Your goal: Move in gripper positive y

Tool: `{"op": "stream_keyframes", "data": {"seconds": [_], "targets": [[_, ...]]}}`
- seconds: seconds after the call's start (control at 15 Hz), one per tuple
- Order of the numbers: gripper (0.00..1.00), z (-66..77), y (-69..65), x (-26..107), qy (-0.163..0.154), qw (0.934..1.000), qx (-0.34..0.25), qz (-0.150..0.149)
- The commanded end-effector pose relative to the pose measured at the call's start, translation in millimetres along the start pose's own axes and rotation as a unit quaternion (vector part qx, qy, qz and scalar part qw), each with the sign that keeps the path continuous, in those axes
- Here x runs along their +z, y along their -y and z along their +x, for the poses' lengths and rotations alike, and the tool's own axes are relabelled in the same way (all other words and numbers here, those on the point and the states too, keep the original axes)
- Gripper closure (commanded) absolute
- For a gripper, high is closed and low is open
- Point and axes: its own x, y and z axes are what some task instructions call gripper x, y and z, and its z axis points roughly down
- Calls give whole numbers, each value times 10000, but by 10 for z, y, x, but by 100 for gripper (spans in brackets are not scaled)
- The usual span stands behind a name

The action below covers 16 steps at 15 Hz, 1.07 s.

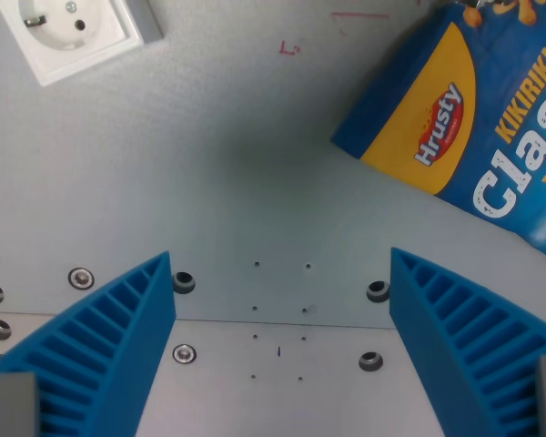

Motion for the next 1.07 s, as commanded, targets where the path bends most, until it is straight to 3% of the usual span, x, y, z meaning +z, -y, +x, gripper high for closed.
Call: {"op": "stream_keyframes", "data": {"seconds": [0.07,1.07], "targets": [[0,2,-50,-23,-28,10000,-2,-3],[0,2,-800,-24,-28,10000,-2,-3]]}}
